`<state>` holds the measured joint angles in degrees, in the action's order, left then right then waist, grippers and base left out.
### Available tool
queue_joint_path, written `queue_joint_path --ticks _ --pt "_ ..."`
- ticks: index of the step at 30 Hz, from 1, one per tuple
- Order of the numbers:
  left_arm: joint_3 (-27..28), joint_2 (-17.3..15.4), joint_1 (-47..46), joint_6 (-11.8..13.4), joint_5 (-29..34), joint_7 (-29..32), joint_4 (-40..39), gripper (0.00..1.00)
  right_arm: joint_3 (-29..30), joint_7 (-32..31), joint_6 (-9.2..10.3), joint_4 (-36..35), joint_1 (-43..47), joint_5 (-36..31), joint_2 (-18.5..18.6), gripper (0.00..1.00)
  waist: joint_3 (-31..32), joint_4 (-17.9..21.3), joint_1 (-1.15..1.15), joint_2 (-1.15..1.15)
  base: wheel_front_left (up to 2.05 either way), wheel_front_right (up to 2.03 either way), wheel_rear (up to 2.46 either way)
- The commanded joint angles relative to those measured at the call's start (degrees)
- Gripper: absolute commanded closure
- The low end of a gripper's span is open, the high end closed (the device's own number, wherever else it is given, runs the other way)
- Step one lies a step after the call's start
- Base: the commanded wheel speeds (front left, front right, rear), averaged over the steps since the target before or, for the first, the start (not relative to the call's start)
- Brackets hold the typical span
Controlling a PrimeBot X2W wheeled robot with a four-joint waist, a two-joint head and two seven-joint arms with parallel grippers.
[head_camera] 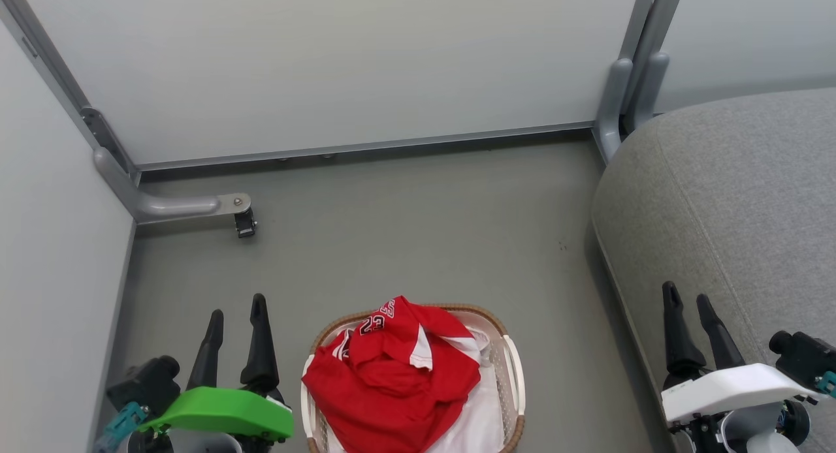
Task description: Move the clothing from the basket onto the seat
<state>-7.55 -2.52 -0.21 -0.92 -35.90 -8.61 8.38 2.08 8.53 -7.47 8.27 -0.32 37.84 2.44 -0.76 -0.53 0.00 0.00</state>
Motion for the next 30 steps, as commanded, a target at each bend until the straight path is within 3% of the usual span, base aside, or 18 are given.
queue_joint_path --ticks 1,30 --pt "-0.23 -0.38 0.60 0.38 1.73 -0.46 -0.20 0.00 -0.26 0.53 -0.03 -0.20 0.52 -1.79 0.37 0.00 0.01 0.02 0.00 0.00 0.00 0.00 0.00" --pt "-2.52 -0.47 2.79 1.64 15.90 -4.20 2.63 0.00 -2.78 4.36 -0.03 1.97 1.85 -17.27 0.50 0.00 0.09 -0.28 0.00 0.00 0.00 0.00 0.00"
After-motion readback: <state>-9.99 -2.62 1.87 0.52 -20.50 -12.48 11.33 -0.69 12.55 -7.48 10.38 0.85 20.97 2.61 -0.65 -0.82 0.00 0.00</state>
